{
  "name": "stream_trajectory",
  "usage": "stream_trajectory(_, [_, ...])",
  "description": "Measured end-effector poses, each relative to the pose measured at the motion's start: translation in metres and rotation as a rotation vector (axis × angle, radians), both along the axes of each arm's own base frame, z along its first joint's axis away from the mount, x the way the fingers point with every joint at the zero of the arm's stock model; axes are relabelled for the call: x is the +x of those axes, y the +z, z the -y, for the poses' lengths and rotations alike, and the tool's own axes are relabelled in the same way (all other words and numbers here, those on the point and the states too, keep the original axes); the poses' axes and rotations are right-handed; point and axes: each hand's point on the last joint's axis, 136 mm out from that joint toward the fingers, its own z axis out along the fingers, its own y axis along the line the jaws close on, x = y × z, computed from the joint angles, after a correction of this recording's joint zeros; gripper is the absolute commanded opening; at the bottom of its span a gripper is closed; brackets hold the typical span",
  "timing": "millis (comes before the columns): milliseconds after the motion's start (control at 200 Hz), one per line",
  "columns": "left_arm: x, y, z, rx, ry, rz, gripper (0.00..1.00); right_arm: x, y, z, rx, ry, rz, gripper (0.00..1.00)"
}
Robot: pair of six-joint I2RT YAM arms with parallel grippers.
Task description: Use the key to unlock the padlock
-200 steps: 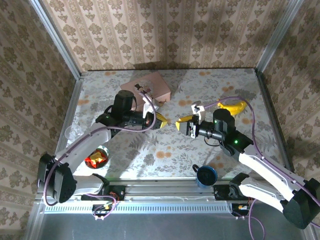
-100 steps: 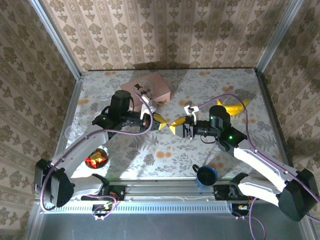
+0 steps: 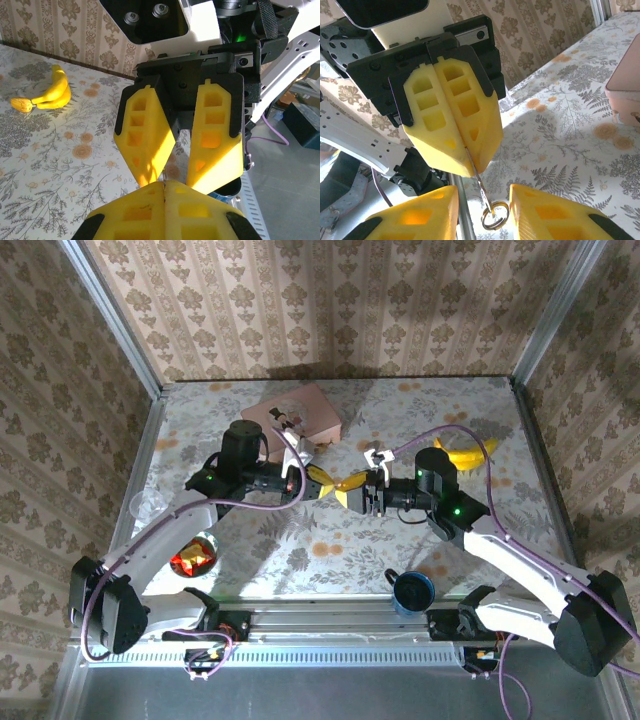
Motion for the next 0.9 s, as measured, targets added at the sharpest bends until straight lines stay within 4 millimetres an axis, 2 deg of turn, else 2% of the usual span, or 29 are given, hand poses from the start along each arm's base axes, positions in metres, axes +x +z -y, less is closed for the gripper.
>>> stream_trajectory(415, [0.0015,0.0018,0.001,-0.015,0.003,0.006,0.0,0.0002,-0.0017,-0.0043,0.009,0.016,-0.02,0.21])
stream_trajectory(900, [0.0015,0.0005,0.0012,-0.02,0.002,0.011,0.0,0.0017,0.0007,-0.0024,0.01,-0.002,-0.012,0.15])
